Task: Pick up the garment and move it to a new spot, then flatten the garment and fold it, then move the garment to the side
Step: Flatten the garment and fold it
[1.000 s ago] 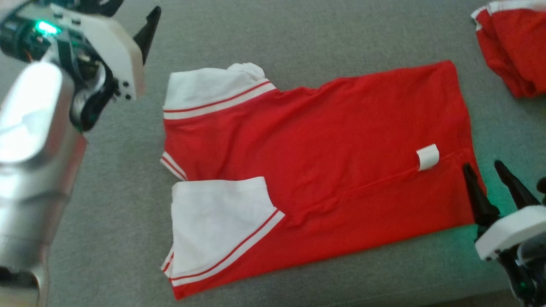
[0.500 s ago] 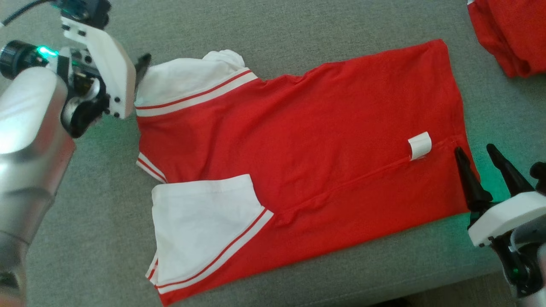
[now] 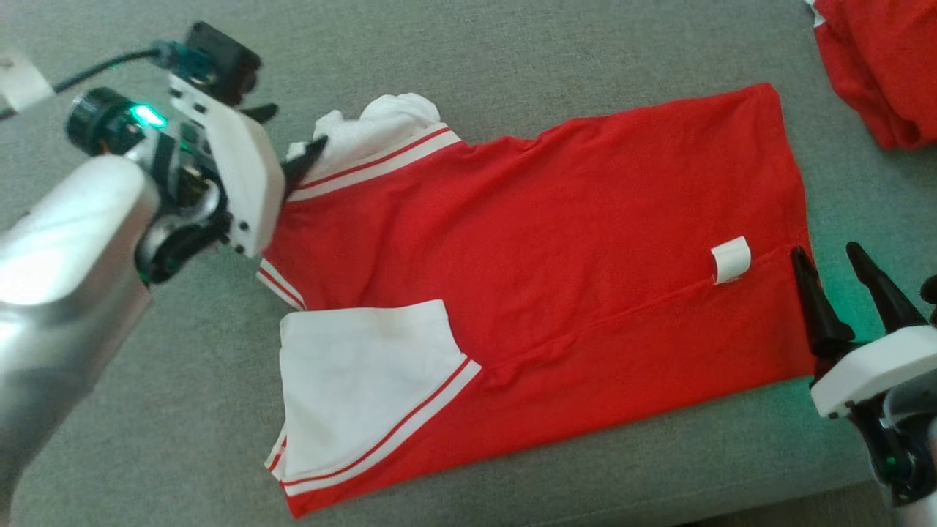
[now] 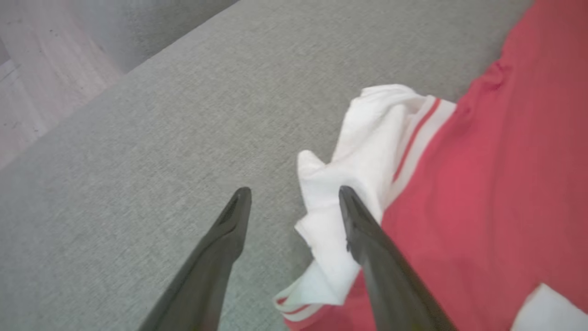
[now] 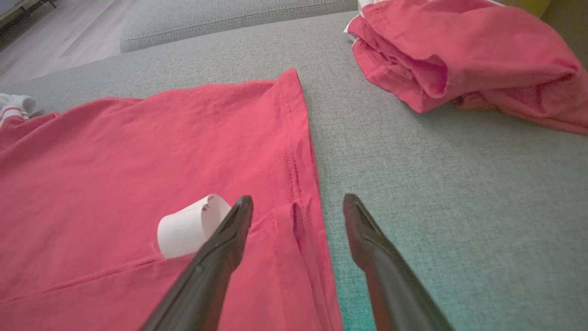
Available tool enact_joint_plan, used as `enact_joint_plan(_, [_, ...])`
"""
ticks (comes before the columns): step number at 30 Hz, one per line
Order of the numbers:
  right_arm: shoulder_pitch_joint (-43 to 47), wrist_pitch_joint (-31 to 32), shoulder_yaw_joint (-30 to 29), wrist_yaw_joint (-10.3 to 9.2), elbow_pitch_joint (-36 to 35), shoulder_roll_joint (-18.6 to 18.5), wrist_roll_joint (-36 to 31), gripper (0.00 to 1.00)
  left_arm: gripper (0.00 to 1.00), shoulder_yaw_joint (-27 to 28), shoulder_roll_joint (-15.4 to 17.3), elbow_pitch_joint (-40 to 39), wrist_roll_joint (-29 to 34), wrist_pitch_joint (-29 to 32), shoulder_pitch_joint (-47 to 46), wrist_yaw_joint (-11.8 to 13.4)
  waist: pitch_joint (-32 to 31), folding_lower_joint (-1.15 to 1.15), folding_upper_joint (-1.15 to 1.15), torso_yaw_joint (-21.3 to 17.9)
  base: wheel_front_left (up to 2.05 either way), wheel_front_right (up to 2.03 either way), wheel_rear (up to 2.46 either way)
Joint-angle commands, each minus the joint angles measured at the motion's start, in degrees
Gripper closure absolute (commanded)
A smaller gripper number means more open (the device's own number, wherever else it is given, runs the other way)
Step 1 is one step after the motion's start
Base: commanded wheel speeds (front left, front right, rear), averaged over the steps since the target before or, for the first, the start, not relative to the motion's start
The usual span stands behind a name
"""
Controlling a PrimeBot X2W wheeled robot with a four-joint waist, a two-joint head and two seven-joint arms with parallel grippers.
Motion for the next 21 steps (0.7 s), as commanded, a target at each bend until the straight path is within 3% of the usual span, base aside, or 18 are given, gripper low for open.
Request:
enact_joint_plan(1, [0.7, -0.5, 0.3, 0.37, -1.5, -1.2, -0.3, 0.0, 0.0, 1.2, 2.6, -2.4, -0.5, -0.3, -1.1, 0.1, -0.5, 0.0, 0.0, 0.4, 0.0, 0.0, 0.0])
enact_joint_plan(8, [1.5, -0.6, 0.0, 0.37, -2.0, -1.0, -0.5, 0.0, 0.0, -4.2, 4.8, -7.3, -1.1, -1.5, 0.6, 0.1, -1.6, 0.0, 0.0, 1.4, 0.0, 0.0, 0.0])
enact_joint_plan(11, [1.7, -0.8, 0.2, 0.37, -1.9, -0.8, -0.6, 0.0, 0.0, -3.6, 4.8, -6.2, -0.5, -4.1, 0.6, 0.2, -1.6, 0.0, 0.0, 1.5, 0.0, 0.0, 0.0])
enact_joint_plan(17, [1.9, -0.7, 0.5, 0.37, -1.6, -1.0, -0.3, 0.0, 0.0, 0.5, 4.1, -5.7, -5.9, -4.3, -1.5, 0.3, -1.7, 0.0, 0.0, 1.4, 0.0, 0.0, 0.0])
enact_joint_plan(21, [1.8, -0.6, 0.7, 0.37, -1.7, -1.5, -0.2, 0.0, 0.0, 1.7, 5.4, -4.9, -3.6, -4.6, -5.4, 1.5, -1.5, 0.0, 0.0, 1.1, 0.0, 0.0, 0.0])
